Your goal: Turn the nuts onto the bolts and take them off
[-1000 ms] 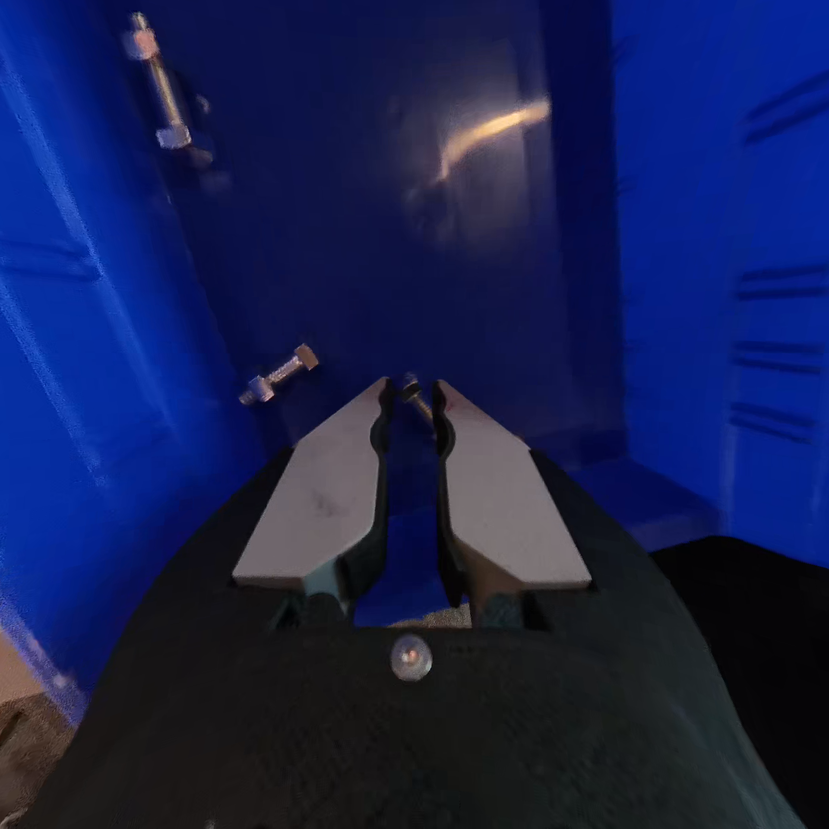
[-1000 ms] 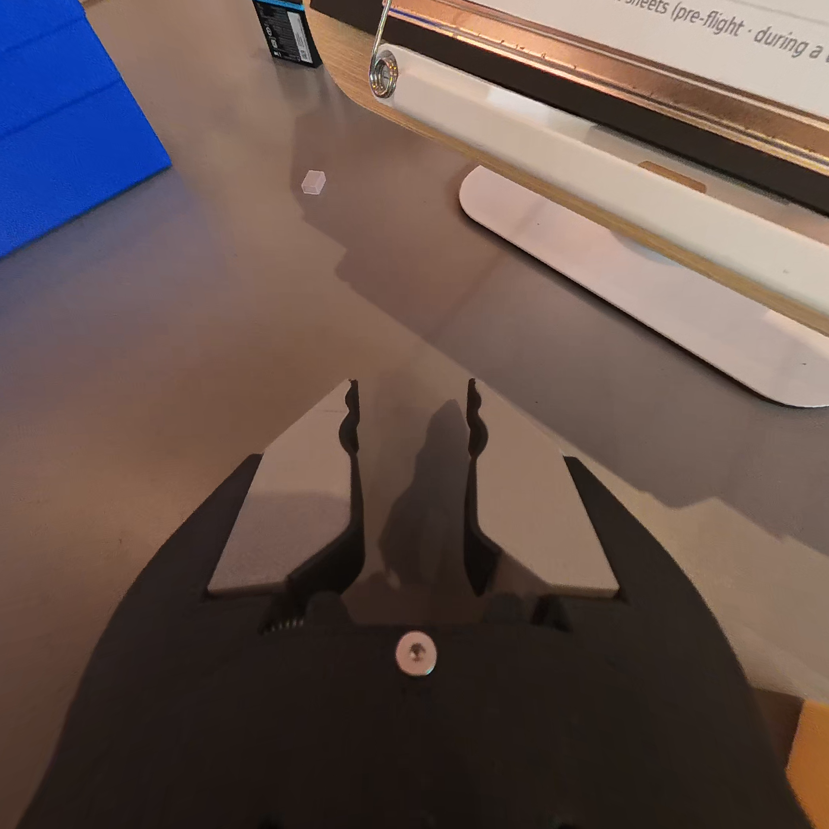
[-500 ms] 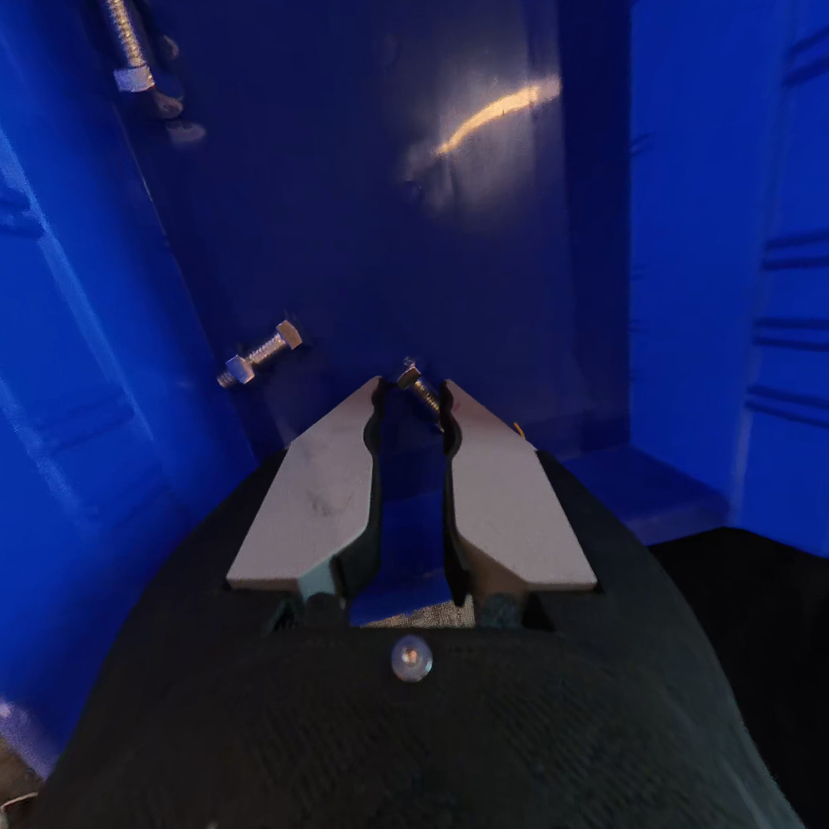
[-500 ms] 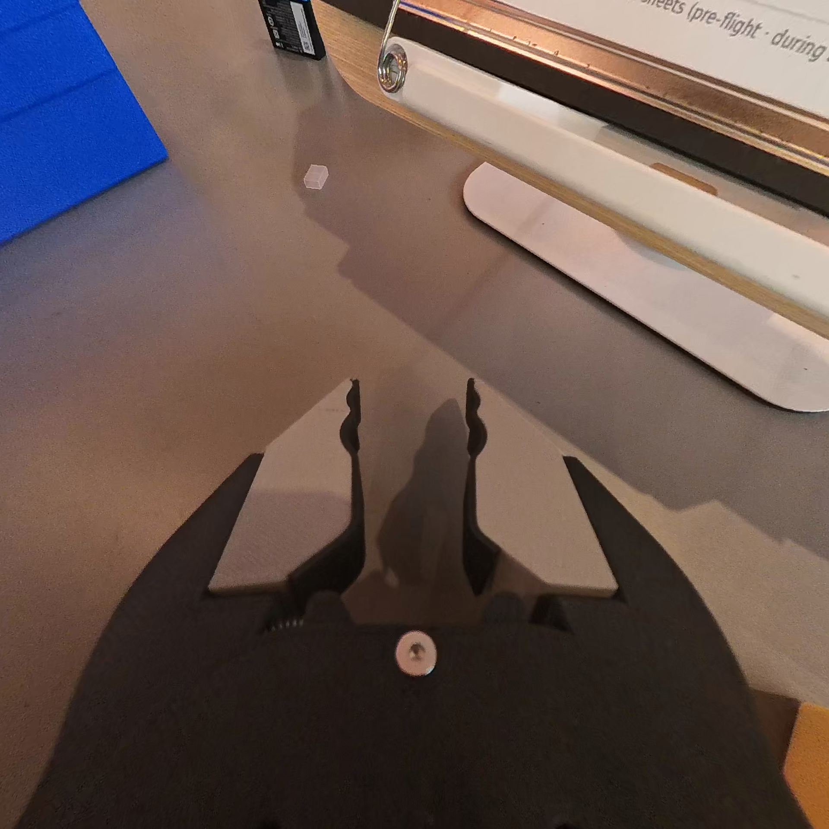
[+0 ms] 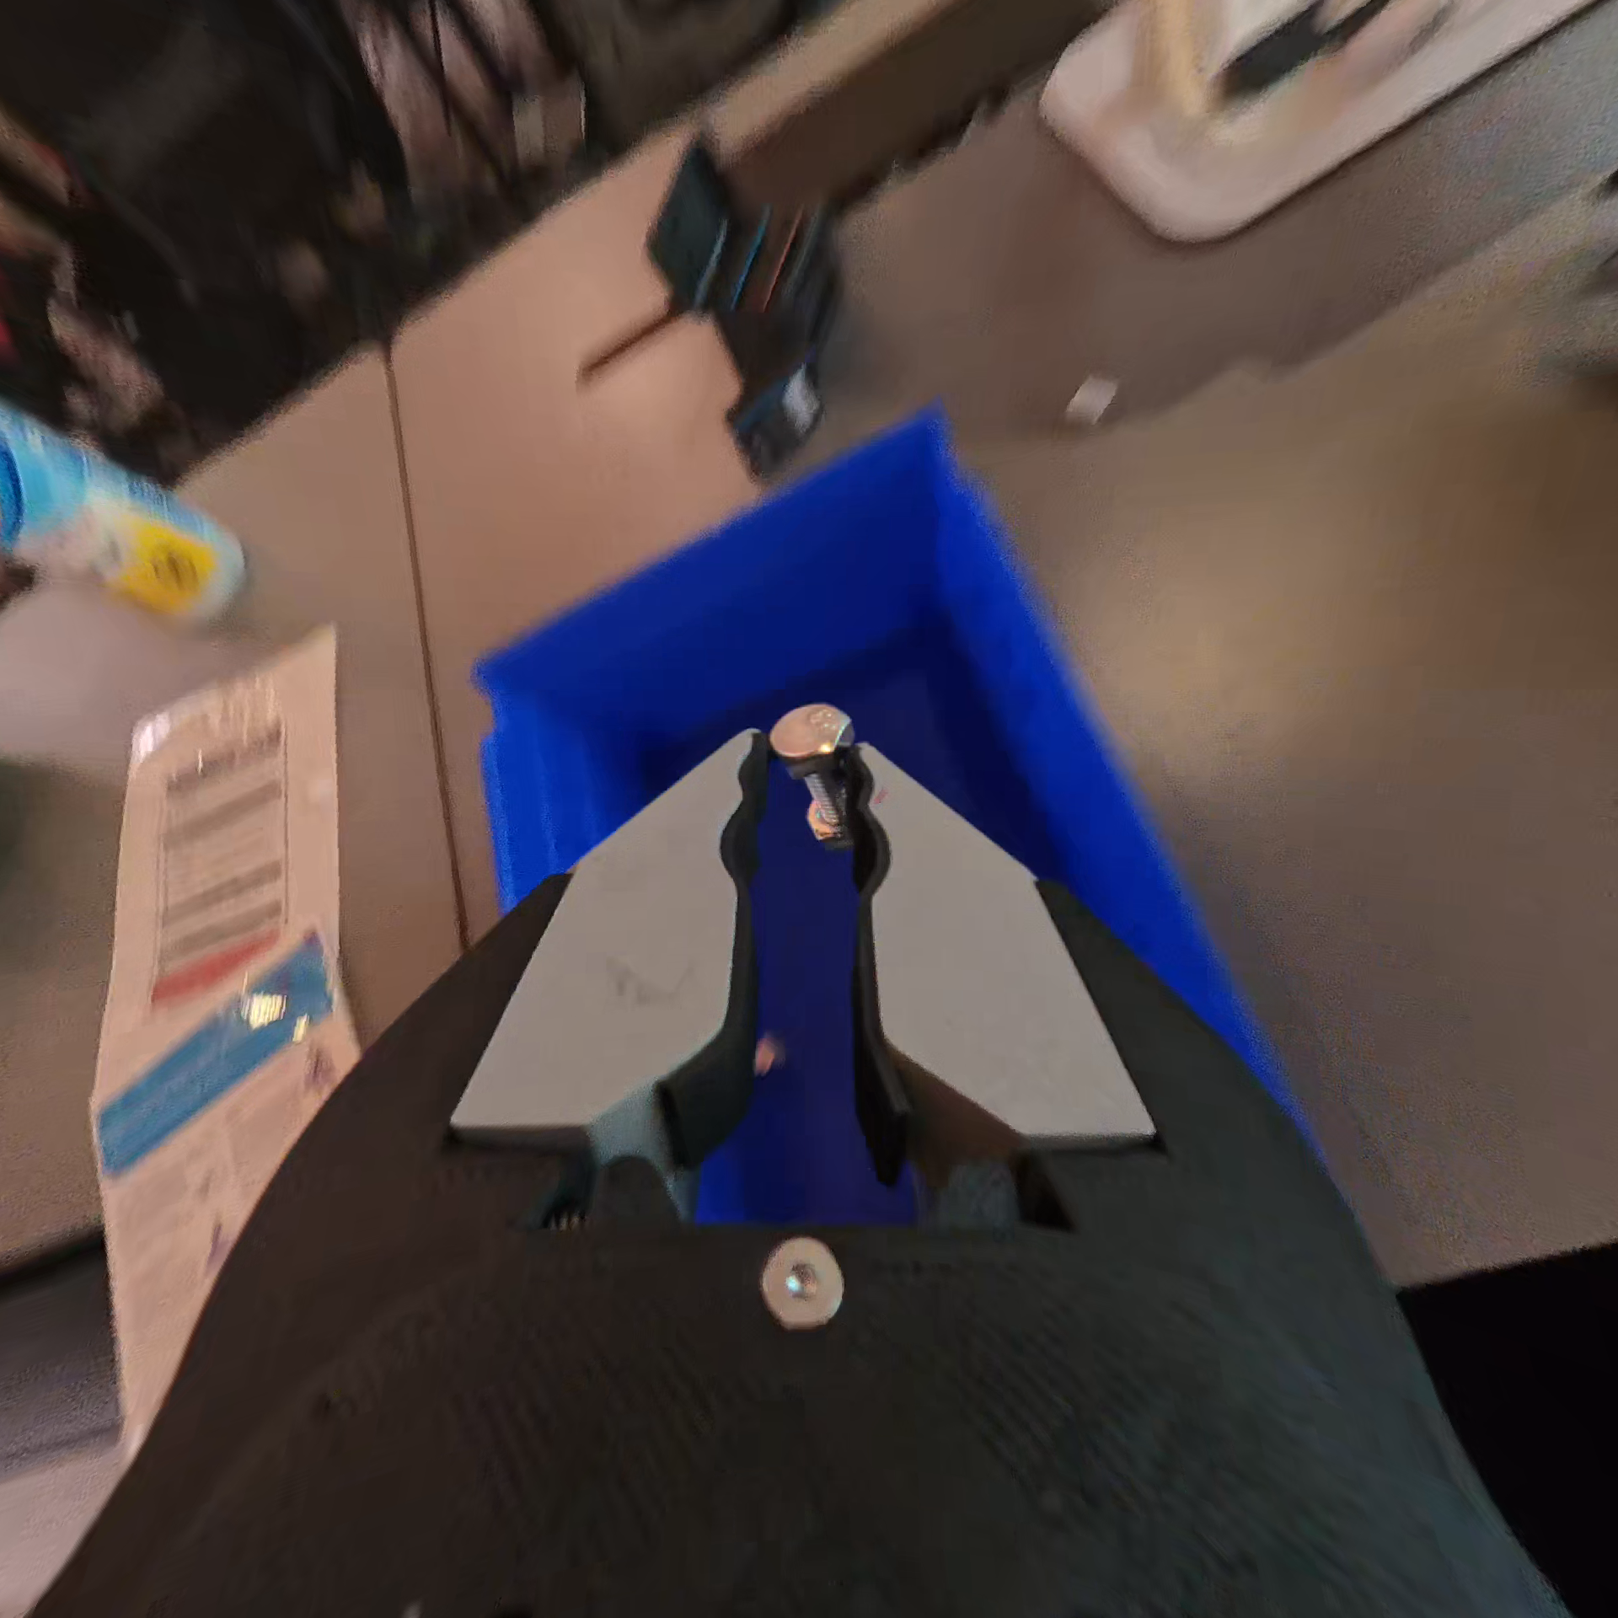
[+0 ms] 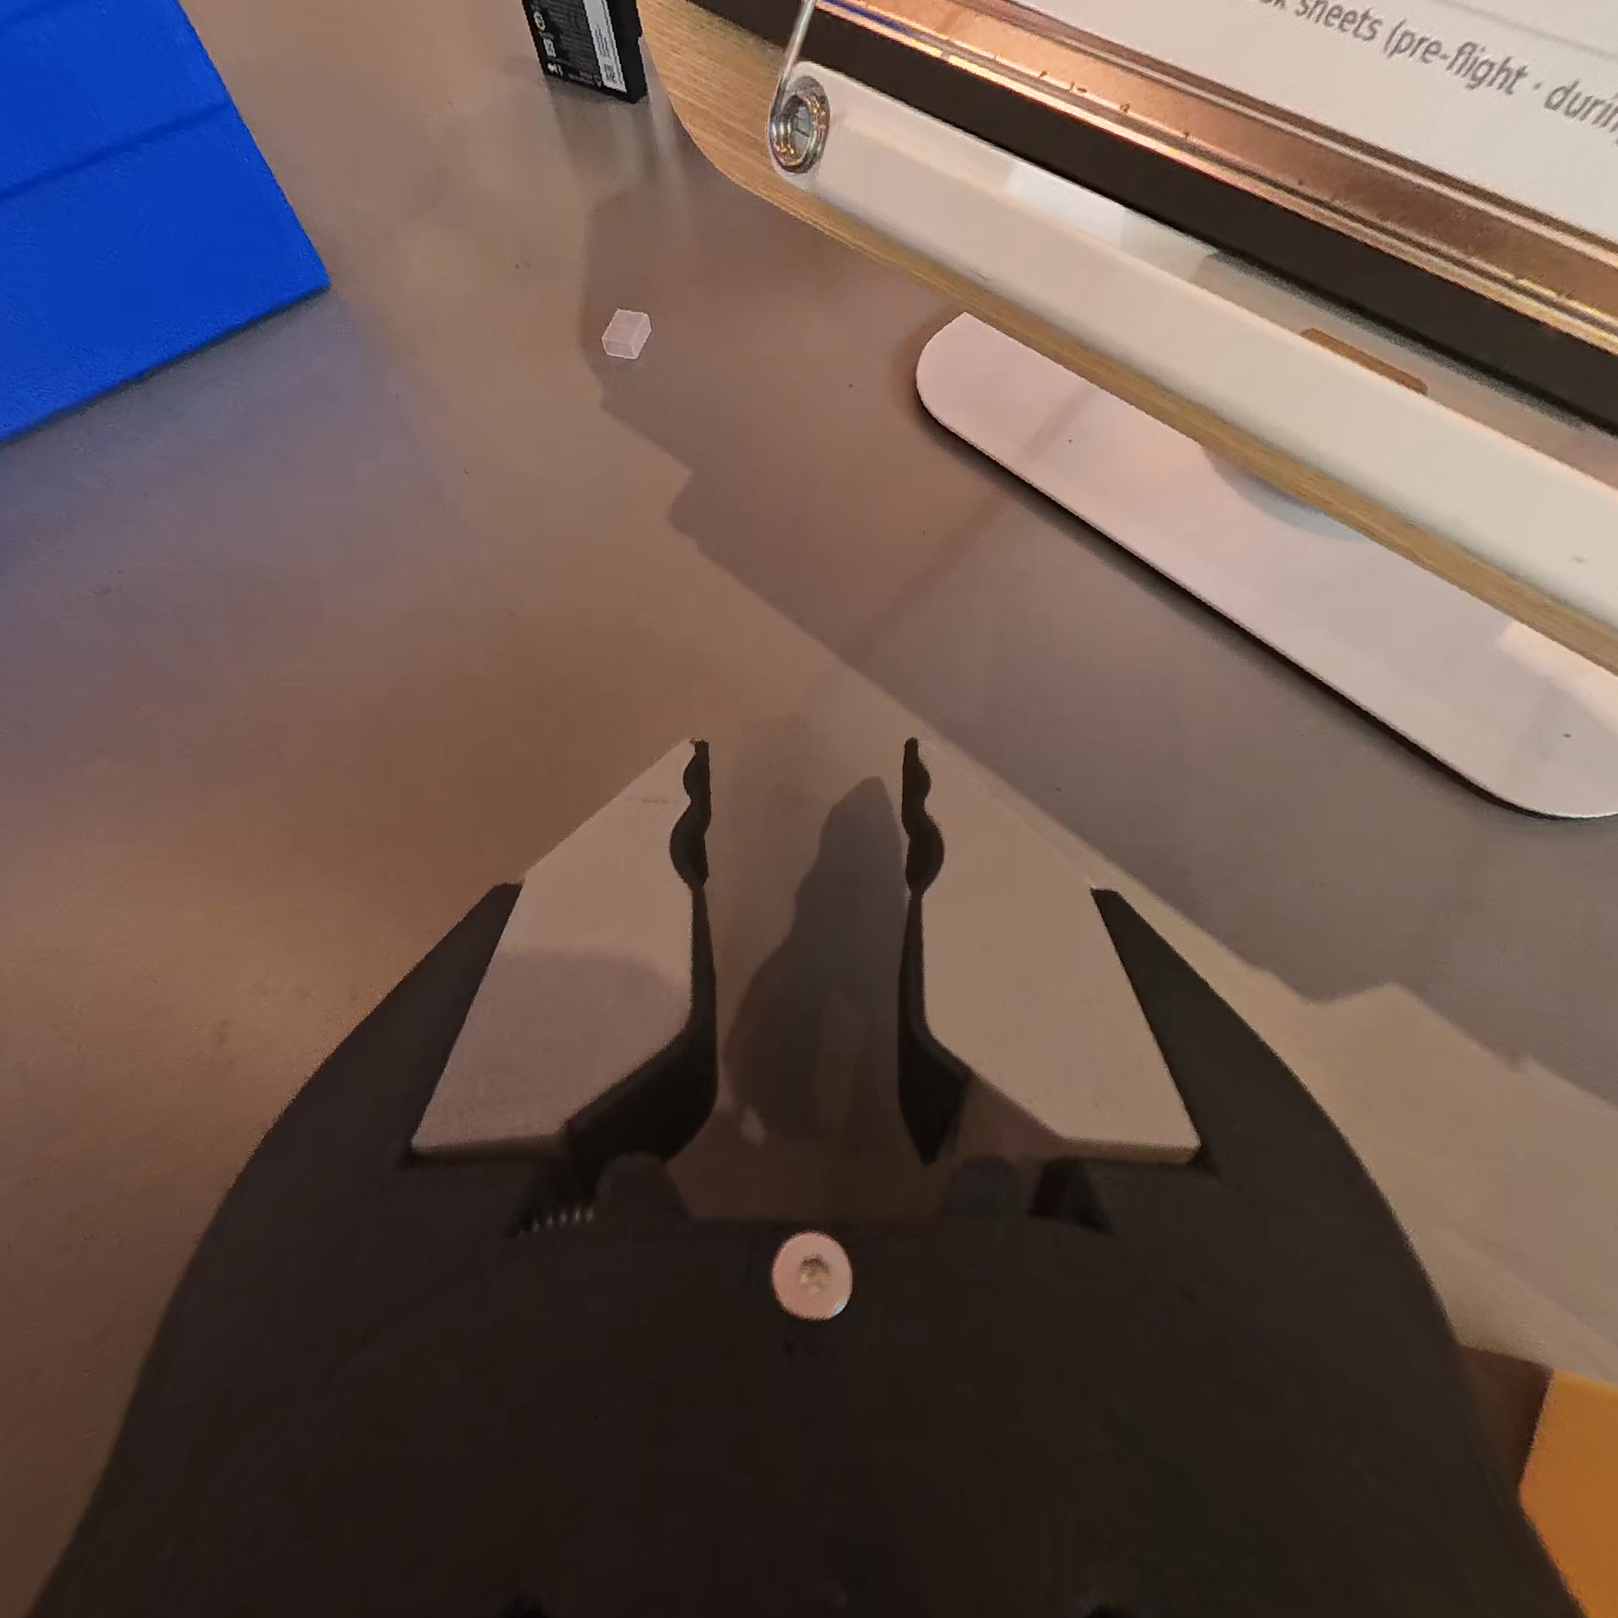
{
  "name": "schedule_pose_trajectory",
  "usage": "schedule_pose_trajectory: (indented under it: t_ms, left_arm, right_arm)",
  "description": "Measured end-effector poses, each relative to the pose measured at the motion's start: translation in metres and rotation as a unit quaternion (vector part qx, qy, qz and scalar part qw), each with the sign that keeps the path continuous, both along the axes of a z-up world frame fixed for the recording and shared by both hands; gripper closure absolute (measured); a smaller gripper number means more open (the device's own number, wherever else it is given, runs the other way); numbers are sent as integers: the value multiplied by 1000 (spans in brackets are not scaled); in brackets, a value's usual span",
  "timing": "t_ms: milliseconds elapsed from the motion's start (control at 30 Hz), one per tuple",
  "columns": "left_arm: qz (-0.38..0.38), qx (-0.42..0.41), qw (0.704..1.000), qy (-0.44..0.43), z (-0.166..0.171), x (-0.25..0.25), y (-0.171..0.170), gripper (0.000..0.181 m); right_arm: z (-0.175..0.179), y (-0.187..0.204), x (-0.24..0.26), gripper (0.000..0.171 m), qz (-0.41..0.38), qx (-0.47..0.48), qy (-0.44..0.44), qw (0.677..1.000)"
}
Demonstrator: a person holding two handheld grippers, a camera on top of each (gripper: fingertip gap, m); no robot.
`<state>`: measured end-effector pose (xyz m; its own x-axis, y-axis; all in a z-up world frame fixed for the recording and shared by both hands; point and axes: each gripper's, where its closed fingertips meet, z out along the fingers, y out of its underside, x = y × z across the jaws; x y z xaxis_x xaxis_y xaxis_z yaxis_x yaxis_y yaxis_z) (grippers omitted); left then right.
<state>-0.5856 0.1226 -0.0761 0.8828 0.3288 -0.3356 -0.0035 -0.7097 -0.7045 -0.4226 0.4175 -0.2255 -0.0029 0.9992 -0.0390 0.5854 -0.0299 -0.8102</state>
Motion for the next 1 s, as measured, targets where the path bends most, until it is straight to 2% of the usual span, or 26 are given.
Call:
schedule_pose_trajectory:
  t_ms: [33,133,200,267,333,400,467,567,633,700,833,1000]
  left_arm:
    - [-29,30,999,7,12,17,20,165]
    - [-134,123,983,-15,36,85,87,166]
    - [-203,163,964,-51,34,132,131,166]
    - [-262,189,943,-80,18,170,172,165]
    - [-288,194,932,-104,-11,189,209,166]
    - [-315,203,916,-143,-37,201,238,166]
    - [-320,228,905,-162,-48,198,260,166]
    - [-357,262,872,-207,-55,199,282,166]
    - [-355,251,873,-219,-69,192,293,166]
    - [-360,238,872,-229,-81,189,297,166]
    - [-351,242,868,-256,-87,179,293,166]
    - [-342,228,887,-211,-94,163,290,166]
  right_arm:
    - [1,0,0,131,0,1,3,1000]
    - [7,-4,0,131,15,-8,22,1000]
    - [20,-16,-2,130,51,-38,63,996]
    - [44,-34,0,131,105,-92,126,982]
    - [66,-41,7,131,134,-122,178,967]
    - [81,-39,13,137,140,-121,212,959]
    - [87,-28,18,146,121,-99,228,961]
    - [81,-5,20,151,72,-57,220,971]
    - [69,3,16,160,52,-65,196,977]
    - [55,9,11,161,38,-82,166,982]
    - [49,14,6,154,31,-65,153,986]
    - [55,-4,7,144,73,-87,169,979]
